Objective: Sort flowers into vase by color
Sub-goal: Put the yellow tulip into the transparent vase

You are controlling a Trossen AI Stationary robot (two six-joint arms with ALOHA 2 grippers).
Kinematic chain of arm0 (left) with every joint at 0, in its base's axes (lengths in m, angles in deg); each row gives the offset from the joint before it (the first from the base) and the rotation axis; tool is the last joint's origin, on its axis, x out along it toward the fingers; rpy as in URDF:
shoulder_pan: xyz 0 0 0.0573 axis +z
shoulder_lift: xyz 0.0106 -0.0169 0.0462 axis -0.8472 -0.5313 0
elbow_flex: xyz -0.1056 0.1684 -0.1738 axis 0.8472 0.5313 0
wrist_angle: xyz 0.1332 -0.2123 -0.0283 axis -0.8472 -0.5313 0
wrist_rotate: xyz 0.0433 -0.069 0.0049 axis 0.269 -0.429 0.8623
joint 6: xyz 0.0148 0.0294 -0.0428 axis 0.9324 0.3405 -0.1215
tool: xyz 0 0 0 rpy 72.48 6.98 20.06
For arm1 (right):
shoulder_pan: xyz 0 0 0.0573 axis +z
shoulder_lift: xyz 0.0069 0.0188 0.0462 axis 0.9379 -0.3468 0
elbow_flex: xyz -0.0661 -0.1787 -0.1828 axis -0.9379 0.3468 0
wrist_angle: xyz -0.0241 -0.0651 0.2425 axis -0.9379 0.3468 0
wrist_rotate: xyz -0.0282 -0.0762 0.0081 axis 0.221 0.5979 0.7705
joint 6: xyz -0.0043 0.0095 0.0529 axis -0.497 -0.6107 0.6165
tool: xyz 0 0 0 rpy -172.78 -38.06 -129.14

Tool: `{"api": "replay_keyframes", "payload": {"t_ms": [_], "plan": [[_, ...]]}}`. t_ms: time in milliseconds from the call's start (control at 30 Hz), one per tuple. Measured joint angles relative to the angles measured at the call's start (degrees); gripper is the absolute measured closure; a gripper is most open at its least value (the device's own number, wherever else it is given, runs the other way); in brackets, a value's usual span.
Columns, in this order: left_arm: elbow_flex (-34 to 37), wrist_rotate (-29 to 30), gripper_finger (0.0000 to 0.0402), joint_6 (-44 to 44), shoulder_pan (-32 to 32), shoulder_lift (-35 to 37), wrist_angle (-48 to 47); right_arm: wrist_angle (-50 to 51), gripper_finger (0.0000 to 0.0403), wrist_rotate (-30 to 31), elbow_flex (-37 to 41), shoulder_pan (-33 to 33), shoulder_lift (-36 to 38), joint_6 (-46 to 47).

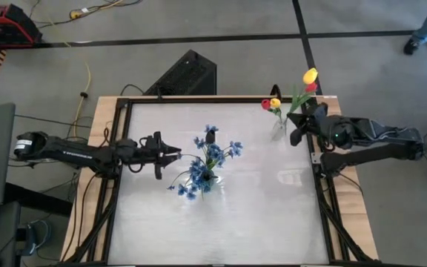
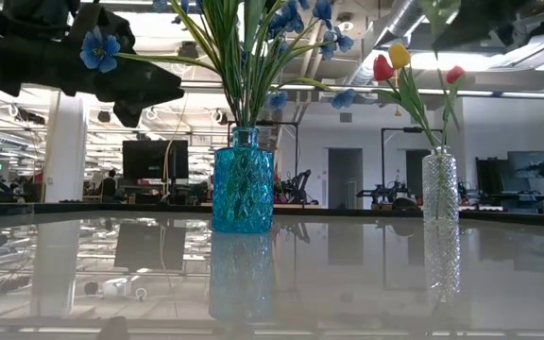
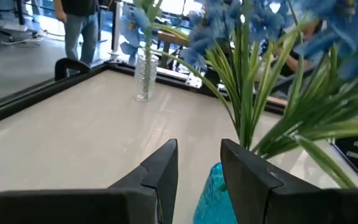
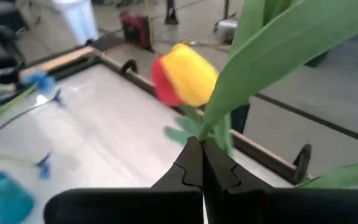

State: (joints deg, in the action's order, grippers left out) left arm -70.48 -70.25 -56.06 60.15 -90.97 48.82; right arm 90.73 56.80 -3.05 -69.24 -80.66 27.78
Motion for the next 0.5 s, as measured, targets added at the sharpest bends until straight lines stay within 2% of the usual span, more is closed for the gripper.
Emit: {"api": "replay_keyframes", "payload": {"t_ms": [200, 333, 500], "plan": [[0.0, 0.8, 0.0292, 1.9, -2.5, 0.0, -0.1, -8.5, 0.0386, 3.7, 4.9, -4.2, 2.3, -3.2], [0.0, 0.9, 0.0292, 3.0, -5.1, -0.9, -0.1, -14.4, 0.0386, 4.3, 7.9, -6.6, 3.8, -5.7], [0.0, 2.9, 0.0292, 4.6, -7.3, -2.7, 1.2, -16.9, 0.0386, 4.3, 10.3, -9.2, 4.7, -6.5]]}}
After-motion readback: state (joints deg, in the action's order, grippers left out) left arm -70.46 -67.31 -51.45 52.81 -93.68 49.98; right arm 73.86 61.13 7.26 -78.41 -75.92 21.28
